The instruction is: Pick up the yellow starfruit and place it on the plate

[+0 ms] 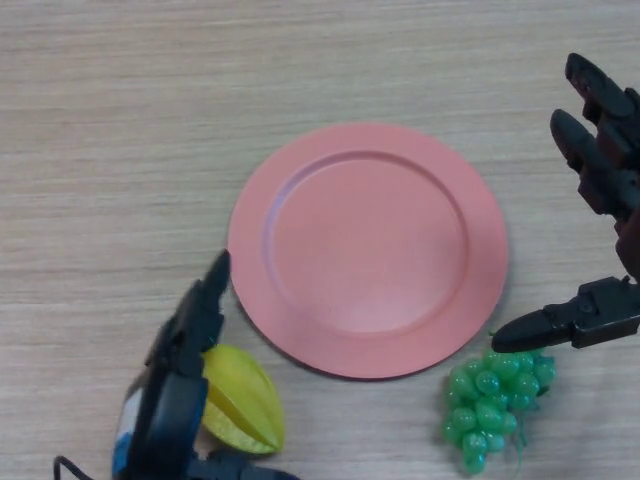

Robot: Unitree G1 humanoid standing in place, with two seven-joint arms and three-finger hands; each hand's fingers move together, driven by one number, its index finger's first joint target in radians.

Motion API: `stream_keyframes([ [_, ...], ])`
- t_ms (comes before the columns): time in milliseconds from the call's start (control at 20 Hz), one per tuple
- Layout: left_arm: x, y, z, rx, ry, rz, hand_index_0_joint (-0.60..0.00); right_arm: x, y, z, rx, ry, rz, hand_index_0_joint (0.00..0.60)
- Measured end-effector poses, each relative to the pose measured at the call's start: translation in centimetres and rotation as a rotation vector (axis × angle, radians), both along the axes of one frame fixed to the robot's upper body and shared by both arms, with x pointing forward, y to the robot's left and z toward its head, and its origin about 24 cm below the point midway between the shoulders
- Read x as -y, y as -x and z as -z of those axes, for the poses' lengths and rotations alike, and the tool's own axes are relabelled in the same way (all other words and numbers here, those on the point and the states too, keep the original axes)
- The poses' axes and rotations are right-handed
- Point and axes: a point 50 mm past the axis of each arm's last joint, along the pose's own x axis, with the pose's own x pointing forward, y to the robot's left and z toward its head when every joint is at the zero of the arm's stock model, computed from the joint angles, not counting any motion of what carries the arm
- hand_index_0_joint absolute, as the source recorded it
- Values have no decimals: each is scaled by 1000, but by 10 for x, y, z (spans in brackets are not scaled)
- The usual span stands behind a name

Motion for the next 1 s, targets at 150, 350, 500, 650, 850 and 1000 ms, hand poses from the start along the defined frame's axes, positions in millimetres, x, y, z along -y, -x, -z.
stream_keyframes([
  [150, -2, -2, 5, -11, -4, -22, 0, 1, 1, 0, -1, 0, 3, 0],
  [350, -3, -3, 8, -14, -6, -36, -50, 1, 1, 1, -4, -1, 3, 0],
  [500, -2, 3, 13, -43, -15, -33, -401, 1, 1, 1, -4, -1, 4, 0],
  [650, -2, 8, 12, -36, -159, 17, -600, 1, 1, 1, -3, -1, 4, 0],
  [850, 0, 10, 10, -39, -152, 38, -600, 1, 1, 1, -3, -1, 4, 0],
  [1000, 1, 11, 8, -43, -152, 63, -600, 0, 2, -1, 4, -1, 2, 0],
])
